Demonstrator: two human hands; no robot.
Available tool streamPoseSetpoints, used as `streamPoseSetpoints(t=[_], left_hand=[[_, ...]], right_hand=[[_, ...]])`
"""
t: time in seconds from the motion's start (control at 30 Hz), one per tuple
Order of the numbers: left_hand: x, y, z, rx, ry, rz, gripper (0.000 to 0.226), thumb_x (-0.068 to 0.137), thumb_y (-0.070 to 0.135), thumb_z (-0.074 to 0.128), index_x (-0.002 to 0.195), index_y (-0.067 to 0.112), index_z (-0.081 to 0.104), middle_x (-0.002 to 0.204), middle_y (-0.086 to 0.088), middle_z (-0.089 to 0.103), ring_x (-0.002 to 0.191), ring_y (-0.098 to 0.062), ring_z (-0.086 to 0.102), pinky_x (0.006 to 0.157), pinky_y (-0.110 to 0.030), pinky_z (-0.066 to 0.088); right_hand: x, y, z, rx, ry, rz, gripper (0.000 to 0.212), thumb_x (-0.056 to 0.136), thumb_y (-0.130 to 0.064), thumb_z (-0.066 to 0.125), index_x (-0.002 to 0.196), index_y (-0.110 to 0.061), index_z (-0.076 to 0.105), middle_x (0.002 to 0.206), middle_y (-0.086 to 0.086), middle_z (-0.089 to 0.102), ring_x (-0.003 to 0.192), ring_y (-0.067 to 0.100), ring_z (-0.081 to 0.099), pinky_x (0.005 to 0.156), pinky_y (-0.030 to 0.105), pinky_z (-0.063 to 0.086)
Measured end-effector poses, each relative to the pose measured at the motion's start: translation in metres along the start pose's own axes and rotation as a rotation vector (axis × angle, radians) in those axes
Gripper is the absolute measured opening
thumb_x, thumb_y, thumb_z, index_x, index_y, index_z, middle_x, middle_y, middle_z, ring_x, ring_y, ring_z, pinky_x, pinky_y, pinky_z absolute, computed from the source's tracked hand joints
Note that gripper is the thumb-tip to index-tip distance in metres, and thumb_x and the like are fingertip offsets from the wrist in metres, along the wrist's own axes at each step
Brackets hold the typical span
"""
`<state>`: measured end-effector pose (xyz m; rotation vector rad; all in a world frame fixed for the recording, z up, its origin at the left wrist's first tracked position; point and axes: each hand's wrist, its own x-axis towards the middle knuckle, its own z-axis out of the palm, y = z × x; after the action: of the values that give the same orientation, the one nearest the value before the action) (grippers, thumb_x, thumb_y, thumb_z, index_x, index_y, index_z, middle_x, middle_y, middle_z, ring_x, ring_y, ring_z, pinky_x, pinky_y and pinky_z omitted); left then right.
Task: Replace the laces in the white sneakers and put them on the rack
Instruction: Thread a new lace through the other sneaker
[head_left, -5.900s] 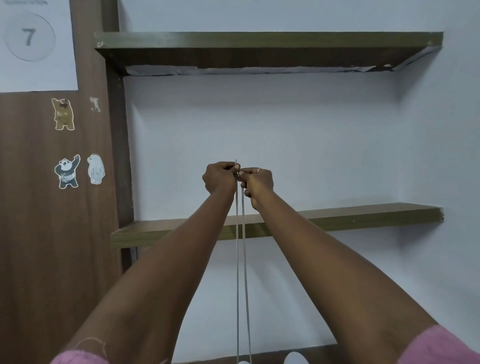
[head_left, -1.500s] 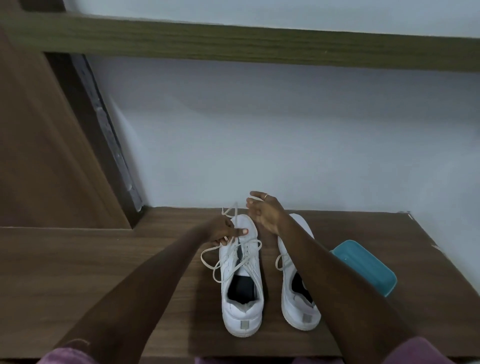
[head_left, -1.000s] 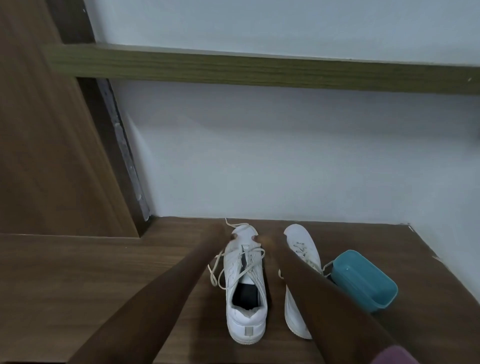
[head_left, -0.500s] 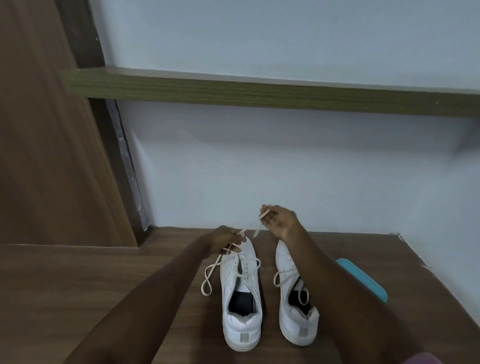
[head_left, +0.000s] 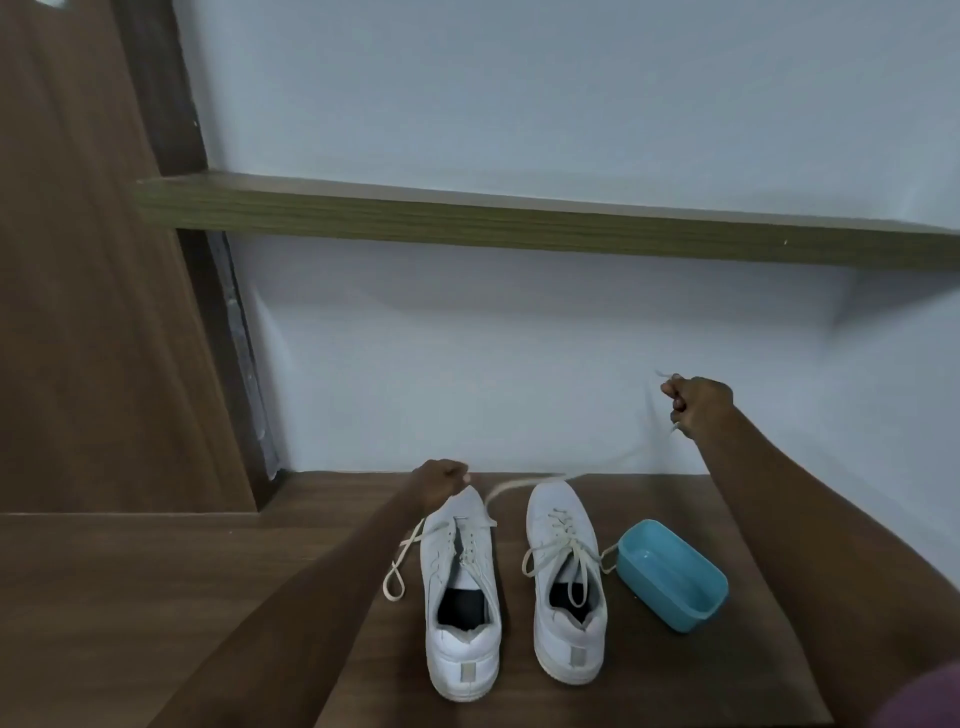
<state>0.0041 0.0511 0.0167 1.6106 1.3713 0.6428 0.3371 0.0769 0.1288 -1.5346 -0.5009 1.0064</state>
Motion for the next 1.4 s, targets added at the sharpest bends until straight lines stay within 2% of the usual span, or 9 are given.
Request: streamPoseSetpoints(t=[0.07,0.17,0.23,0.37,0.73,0.87,1.0,1.27,1.4], left_hand=[[0.001,-0.011,0.009,0.335,0.002,-0.027,0.023,0.092,0.017,0.056,0.109,0.005,0.067,0.114,-0.012,0.065,0.105,-0.023,0.06,0.086,-0.021,0.042],[-0.001,-0.018,0.025,0.476,0.028,-0.022,0.03,0.091,0.009,0.055,0.064,0.021,0.061,0.075,-0.005,0.063,0.065,-0.011,0.056,0.056,-0.012,0.032],[0.003,-0.019,0.036,0.187,0.103,-0.052,0.043,0.091,0.014,0.056,0.05,0.018,0.047,0.063,0.002,0.054,0.056,-0.007,0.048,0.064,-0.02,0.038],[0.002,0.003,0.057,-0.533,0.027,-0.169,0.04,0.094,0.044,0.051,0.075,0.011,0.064,0.071,-0.003,0.065,0.067,-0.012,0.059,0.063,-0.018,0.048],[0.017,0.015,0.028,-0.734,0.245,-0.109,0.008,0.085,0.003,0.067,0.078,0.007,0.069,0.056,-0.005,0.06,0.045,-0.01,0.05,0.05,-0.016,0.046],[0.016,0.013,0.017,-0.637,0.254,-0.092,0.01,0.079,-0.003,0.07,0.08,0.007,0.071,0.071,-0.011,0.067,0.06,-0.016,0.06,0.057,-0.017,0.052],[0.011,0.01,0.016,-0.655,0.275,-0.103,0.005,0.081,0.004,0.07,0.08,0.004,0.065,0.072,-0.013,0.065,0.057,-0.014,0.062,0.059,-0.019,0.053],[-0.007,-0.04,0.048,0.304,0.198,-0.335,0.034,0.086,0.022,0.06,0.057,0.015,0.043,0.06,0.003,0.042,0.064,-0.014,0.047,0.057,-0.023,0.036],[-0.014,-0.045,0.064,0.377,0.259,-0.286,0.038,0.092,0.023,0.051,0.058,0.017,0.036,0.061,0.005,0.037,0.056,-0.009,0.041,0.056,-0.023,0.035]], right_hand=[[-0.006,0.006,-0.001,-0.092,-0.006,-0.034,0.016,0.092,-0.014,0.059,0.076,-0.011,0.059,0.06,0.0,0.056,0.034,0.006,0.031,0.032,0.014,0.021],[-0.024,0.021,0.016,-0.128,-0.273,0.018,0.008,0.092,-0.002,0.053,0.087,-0.004,0.059,0.055,0.003,0.061,0.028,0.002,0.041,0.03,0.011,0.026],[-0.033,0.036,0.03,-0.136,-0.425,0.056,0.02,0.092,0.011,0.043,0.084,0.0,0.057,0.064,0.011,0.067,0.041,0.005,0.058,0.036,0.013,0.036],[-0.055,0.069,0.061,-0.253,-0.599,0.004,0.029,0.09,0.018,0.038,0.082,0.001,0.06,0.083,0.017,0.063,0.053,0.01,0.049,0.037,0.013,0.03],[-0.071,0.105,0.093,-0.729,-0.608,-0.309,0.018,0.084,0.007,0.054,0.085,-0.005,0.067,0.074,0.008,0.064,0.062,0.008,0.062,0.05,0.01,0.042],[-0.081,0.115,0.111,-0.751,-0.603,-0.444,0.008,0.081,-0.012,0.068,0.088,-0.015,0.07,0.086,-0.002,0.068,0.082,0.009,0.062,0.072,0.017,0.045],[-0.088,0.132,0.12,-0.575,-0.558,-0.394,0.007,0.083,0.0,0.064,0.084,-0.004,0.07,0.071,0.007,0.066,0.059,0.01,0.059,0.054,0.01,0.045],[-0.084,0.195,0.117,-0.805,-0.478,-0.366,0.016,0.082,0.0,0.061,0.092,0.006,0.071,0.089,0.012,0.068,0.063,0.002,0.053,0.057,0.003,0.035],[-0.088,0.223,0.131,-0.86,-0.479,-0.395,0.016,0.085,-0.003,0.058,0.087,0.001,0.073,0.094,0.014,0.07,0.092,0.025,0.063,0.077,0.027,0.043]])
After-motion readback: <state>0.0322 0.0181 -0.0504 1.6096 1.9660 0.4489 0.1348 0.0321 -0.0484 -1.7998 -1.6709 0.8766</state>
